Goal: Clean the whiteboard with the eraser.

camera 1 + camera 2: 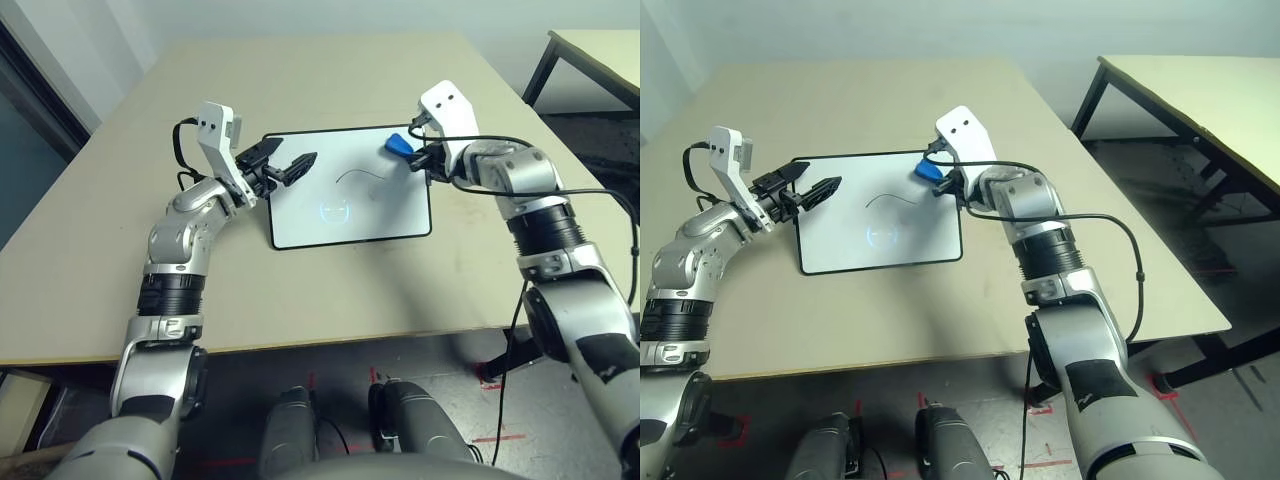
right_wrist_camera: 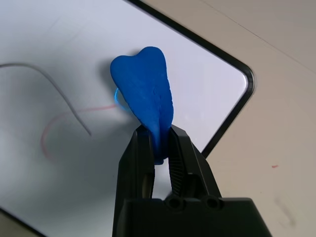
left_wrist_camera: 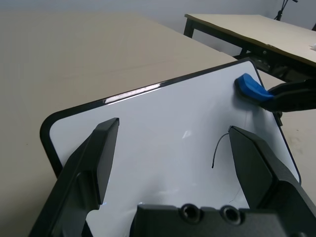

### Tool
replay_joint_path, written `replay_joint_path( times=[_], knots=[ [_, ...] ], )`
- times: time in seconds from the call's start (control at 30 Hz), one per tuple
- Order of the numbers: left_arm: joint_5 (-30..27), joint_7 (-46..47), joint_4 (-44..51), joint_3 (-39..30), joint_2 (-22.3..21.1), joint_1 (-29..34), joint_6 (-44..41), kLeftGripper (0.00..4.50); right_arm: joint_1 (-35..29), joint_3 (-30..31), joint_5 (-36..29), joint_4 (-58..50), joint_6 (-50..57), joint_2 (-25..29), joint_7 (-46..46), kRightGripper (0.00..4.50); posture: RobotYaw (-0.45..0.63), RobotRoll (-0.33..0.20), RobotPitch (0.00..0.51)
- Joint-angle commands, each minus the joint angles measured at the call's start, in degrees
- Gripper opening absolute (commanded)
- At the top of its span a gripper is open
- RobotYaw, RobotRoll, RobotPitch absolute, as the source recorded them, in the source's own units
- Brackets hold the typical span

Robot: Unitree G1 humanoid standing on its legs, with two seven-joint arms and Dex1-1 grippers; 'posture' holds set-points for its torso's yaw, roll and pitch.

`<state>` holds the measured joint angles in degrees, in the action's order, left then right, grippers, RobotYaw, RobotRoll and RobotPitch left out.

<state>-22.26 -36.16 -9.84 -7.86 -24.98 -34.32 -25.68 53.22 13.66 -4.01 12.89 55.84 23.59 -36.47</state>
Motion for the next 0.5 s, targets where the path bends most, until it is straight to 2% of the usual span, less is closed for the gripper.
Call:
replay_joint_path(
  times=[0.03,0.1,0.17,0.37,0.5],
  knots=[
    [-0.4,0.5,2.3,-1.4,-1.8,1.7,-1.7,4.50,-7.3,6.8,-2.5,-10.5,11.7,1.9,-3.1,0.39,-0.08,0.000,0.146],
    [-0.7,0.8,3.1,-1.9,-2.5,2.2,-2.3,4.50,-9.5,7.7,-3.5,-16.0,15.5,2.7,-2.9,0.38,-0.08,0.000,0.154],
    [-1.0,1.0,4.0,-2.2,-2.9,2.8,-2.9,4.50,-9.2,7.7,-3.7,-17.0,16.9,2.5,-2.4,0.38,-0.08,0.000,0.157],
    [-1.5,1.7,6.6,-2.3,-2.8,4.1,-4.3,4.50,0.6,3.0,-0.8,-4.1,9.3,0.2,2.7,0.38,-0.08,0.000,0.165],
    [-1.6,1.9,7.7,-2.2,-2.5,4.8,-4.9,4.50,5.4,2.5,0.3,2.6,5.4,0.0,3.9,0.38,-0.07,0.000,0.167]
  ],
)
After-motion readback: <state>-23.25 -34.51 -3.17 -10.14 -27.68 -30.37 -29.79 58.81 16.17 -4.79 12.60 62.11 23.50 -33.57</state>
